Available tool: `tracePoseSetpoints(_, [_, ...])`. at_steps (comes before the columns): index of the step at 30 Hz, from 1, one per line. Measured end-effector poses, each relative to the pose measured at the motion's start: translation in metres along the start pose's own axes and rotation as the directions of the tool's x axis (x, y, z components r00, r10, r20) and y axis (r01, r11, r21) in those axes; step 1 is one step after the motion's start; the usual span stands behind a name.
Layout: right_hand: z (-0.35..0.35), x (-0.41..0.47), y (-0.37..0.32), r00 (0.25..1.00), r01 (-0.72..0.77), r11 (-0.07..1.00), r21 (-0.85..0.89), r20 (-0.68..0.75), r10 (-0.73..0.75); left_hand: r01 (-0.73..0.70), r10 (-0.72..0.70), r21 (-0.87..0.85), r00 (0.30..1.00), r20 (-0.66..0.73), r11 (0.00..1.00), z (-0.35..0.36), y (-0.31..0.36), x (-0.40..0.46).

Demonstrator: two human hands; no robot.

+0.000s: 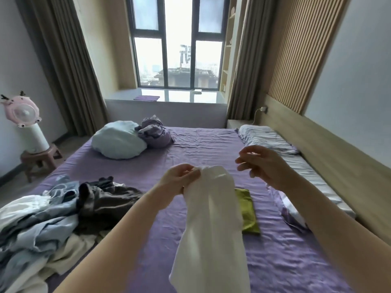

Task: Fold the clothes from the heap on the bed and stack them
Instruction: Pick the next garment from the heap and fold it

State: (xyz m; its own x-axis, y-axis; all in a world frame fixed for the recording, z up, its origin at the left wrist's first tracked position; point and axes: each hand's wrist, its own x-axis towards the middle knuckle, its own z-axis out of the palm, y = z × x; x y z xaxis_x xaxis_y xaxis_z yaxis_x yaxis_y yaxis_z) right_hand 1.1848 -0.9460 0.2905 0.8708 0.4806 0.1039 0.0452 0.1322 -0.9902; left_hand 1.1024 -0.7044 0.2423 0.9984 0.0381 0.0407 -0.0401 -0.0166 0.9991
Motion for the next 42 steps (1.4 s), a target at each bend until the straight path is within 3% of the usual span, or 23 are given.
tracePoseSetpoints(2, [-0.004, -0.005, -0.001, 1.0, 0.016, 0.999, 0.048, 0.0, -0.016, -0.016, 0.017, 0.085, 1.0, -0.02, 0.996, -0.002, 0.009, -0.009])
tracePoseSetpoints(5, [0.014, -0.012, 0.012, 0.986, -0.07, 0.989, -0.134, 0.144, 0.089, -0.019, 0.022, 0.152, 1.0, -0.015, 0.988, -0.002, 0.019, -0.02])
tracePoseSetpoints(9, [0.066, -0.021, 0.036, 0.939, -0.105, 0.95, -0.295, 0.286, 0.193, -0.059, 0.059, 0.021, 0.998, -0.028, 0.998, -0.003, 0.03, -0.026])
tracePoseSetpoints(13, [0.102, -0.007, 0.024, 0.991, 0.081, 0.916, -0.392, 0.131, -0.032, -0.096, 0.085, -0.078, 0.987, -0.14, 0.992, -0.025, 0.043, -0.026])
tracePoseSetpoints(16, [0.116, 0.004, -0.004, 0.973, 0.214, 0.846, -0.489, 0.185, -0.139, -0.072, 0.091, 0.09, 0.967, -0.238, 0.993, -0.05, 0.046, -0.029])
tracePoseSetpoints(19, [0.129, 0.013, -0.015, 0.958, 0.256, 0.808, -0.53, 0.25, -0.14, -0.071, 0.106, 0.19, 0.978, -0.182, 0.979, -0.07, 0.048, -0.037])
tracePoseSetpoints(23, [0.147, 0.023, -0.009, 0.977, 0.194, 0.876, -0.441, 0.165, -0.134, -0.136, 0.137, 0.312, 0.99, 0.019, 0.94, -0.08, 0.048, -0.037])
tracePoseSetpoints(25, [0.151, 0.024, -0.008, 0.982, 0.187, 0.886, -0.423, 0.111, -0.154, -0.145, 0.147, 0.378, 0.989, 0.023, 0.914, -0.082, 0.044, -0.035])
tracePoseSetpoints(28, [0.153, 0.022, -0.009, 0.983, 0.184, 0.902, -0.39, 0.075, -0.168, -0.214, 0.274, 0.59, 0.962, -0.013, 0.778, -0.087, 0.039, -0.032])
tracePoseSetpoints(30, [0.151, 0.018, -0.011, 0.984, 0.177, 0.923, -0.342, 0.06, -0.166, -0.254, 0.315, 0.539, 0.949, -0.023, 0.803, -0.087, 0.038, -0.03])
tracePoseSetpoints(33, [0.147, 0.014, -0.015, 0.986, 0.169, 0.933, -0.317, 0.055, -0.16, -0.199, 0.195, 0.206, 0.98, 0.043, 0.958, -0.08, 0.043, -0.034])
tracePoseSetpoints(36, [0.144, 0.012, -0.012, 0.983, 0.156, 0.911, -0.381, -0.031, -0.181, -0.12, 0.123, -0.034, 0.982, 0.145, 0.992, -0.074, 0.048, -0.036])
tracePoseSetpoints(39, [0.14, 0.007, -0.01, 0.977, 0.127, 0.906, -0.403, -0.109, -0.185, -0.111, 0.117, -0.057, 0.987, 0.109, 0.992, -0.072, 0.054, -0.035])
tracePoseSetpoints(42, [0.134, 0.004, -0.011, 0.974, 0.108, 0.945, -0.308, -0.159, -0.163, -0.138, 0.134, 0.036, 0.986, 0.096, 0.99, -0.076, 0.058, -0.031])
